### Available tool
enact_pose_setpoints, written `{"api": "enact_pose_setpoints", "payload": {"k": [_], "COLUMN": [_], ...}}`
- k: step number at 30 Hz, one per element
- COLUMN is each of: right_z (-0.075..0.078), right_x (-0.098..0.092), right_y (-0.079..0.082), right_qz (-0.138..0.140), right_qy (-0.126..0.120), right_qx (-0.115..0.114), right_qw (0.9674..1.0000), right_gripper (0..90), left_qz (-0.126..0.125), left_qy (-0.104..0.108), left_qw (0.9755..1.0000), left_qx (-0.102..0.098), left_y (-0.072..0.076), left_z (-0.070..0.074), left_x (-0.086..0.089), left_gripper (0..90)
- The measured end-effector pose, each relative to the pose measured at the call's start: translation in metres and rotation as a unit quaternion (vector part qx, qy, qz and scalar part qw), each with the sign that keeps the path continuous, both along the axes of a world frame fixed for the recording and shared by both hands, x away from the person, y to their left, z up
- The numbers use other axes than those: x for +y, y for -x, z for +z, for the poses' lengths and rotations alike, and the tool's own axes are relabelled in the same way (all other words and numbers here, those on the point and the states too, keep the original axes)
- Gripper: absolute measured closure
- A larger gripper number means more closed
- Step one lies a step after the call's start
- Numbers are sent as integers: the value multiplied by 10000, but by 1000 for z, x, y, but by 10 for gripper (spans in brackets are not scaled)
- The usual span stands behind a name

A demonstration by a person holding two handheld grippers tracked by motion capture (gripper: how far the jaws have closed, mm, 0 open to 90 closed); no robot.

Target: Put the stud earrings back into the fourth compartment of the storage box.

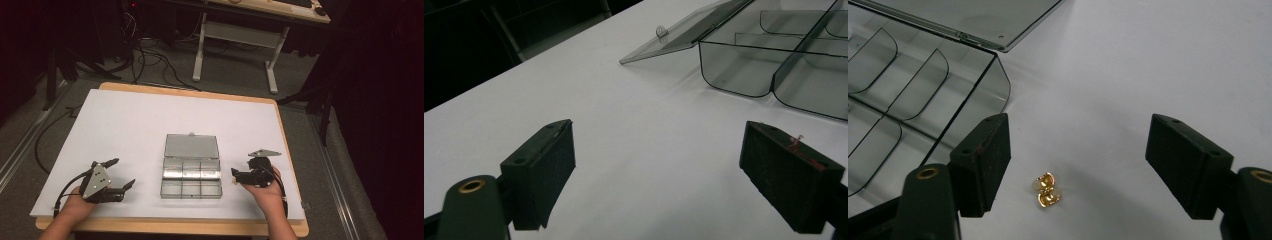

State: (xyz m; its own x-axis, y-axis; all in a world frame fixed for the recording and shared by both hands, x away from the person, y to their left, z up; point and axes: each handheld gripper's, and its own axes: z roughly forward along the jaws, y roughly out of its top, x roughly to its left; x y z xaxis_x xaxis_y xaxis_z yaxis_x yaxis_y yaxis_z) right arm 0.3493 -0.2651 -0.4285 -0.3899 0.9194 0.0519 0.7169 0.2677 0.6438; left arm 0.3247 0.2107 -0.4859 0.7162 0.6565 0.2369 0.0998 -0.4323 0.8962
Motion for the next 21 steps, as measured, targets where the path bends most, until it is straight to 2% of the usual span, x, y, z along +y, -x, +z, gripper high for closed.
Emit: {"api": "enact_pose_setpoints", "payload": {"k": [8,11,13,21], "right_z": [13,14,15,13], "right_x": [6,7,7,1], "right_y": [-1,-2,-2,-1], "right_qz": [84,95,117,84], "right_qy": [188,235,211,272], "right_qx": [128,219,296,492], "right_qw": [9997,9994,9993,9984], "right_gripper": [329,330,340,362], "left_qz": [31,-1,32,79], "left_qy": [128,213,327,448], "left_qw": [9999,9997,9994,9989], "left_qx": [-20,-121,-98,-75], "left_y": [1,3,2,2], "left_z": [0,0,0,0], "left_x": [2,4,6,9], "left_gripper": [150,149,149,150]}}
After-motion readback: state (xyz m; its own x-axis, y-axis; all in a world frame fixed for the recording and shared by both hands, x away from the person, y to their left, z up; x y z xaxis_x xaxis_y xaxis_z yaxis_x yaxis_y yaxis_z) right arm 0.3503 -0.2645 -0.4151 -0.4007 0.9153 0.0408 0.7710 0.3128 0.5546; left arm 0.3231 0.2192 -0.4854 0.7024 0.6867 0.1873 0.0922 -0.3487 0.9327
